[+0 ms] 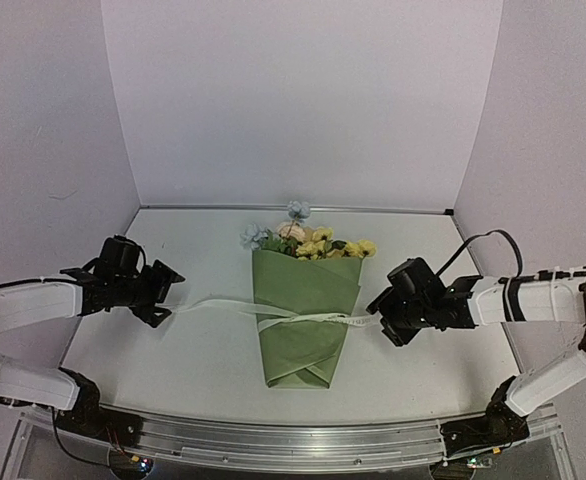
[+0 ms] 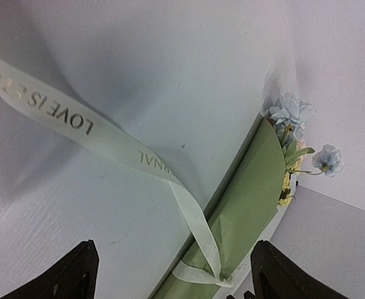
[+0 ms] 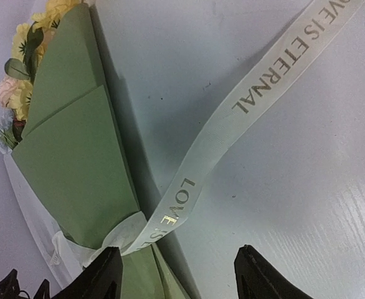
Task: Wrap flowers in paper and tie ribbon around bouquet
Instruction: Tie the half-tied ribbon around the folded bouquet.
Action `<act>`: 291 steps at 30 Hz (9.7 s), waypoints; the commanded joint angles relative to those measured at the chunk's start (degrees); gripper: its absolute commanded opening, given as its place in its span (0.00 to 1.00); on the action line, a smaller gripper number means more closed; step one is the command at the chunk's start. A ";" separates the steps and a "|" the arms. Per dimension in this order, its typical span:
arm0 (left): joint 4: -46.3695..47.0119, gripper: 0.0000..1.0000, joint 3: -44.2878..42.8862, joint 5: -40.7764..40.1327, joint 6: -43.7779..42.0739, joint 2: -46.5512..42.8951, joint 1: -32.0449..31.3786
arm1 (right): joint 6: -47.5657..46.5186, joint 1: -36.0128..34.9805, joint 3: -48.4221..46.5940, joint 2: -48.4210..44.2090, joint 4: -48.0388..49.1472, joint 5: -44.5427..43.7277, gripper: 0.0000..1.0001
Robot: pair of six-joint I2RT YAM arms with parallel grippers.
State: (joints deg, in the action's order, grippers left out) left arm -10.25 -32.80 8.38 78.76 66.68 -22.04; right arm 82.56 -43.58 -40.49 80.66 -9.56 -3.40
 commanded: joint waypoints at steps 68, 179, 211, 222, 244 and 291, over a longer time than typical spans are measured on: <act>34.94 0.52 -3.66 -4.35 31.12 38.23 -18.82 | 6.78 -2.60 -0.88 11.44 16.23 -0.38 0.17; 19.51 0.00 10.69 20.20 -12.72 11.41 41.11 | -18.64 36.62 16.17 -15.42 -1.60 5.99 0.00; 2.11 0.76 4.14 11.13 -8.02 -2.71 20.37 | 3.90 2.15 8.19 -10.89 -1.24 -3.45 0.72; 21.39 0.75 9.06 -1.78 27.36 3.54 -9.75 | 13.72 -4.44 0.50 2.16 6.04 -3.14 0.75; 41.09 0.73 -1.94 -3.02 41.14 30.10 -22.50 | 17.05 -4.48 5.30 -2.39 6.80 -4.21 0.70; 54.23 0.13 7.25 -10.13 37.04 35.50 -15.24 | 12.56 -6.13 2.58 8.28 12.25 -6.70 0.00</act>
State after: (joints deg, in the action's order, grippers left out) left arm 46.54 -27.48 -0.27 113.85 104.05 -39.80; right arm 100.06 -50.16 -35.26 91.26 6.09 -6.28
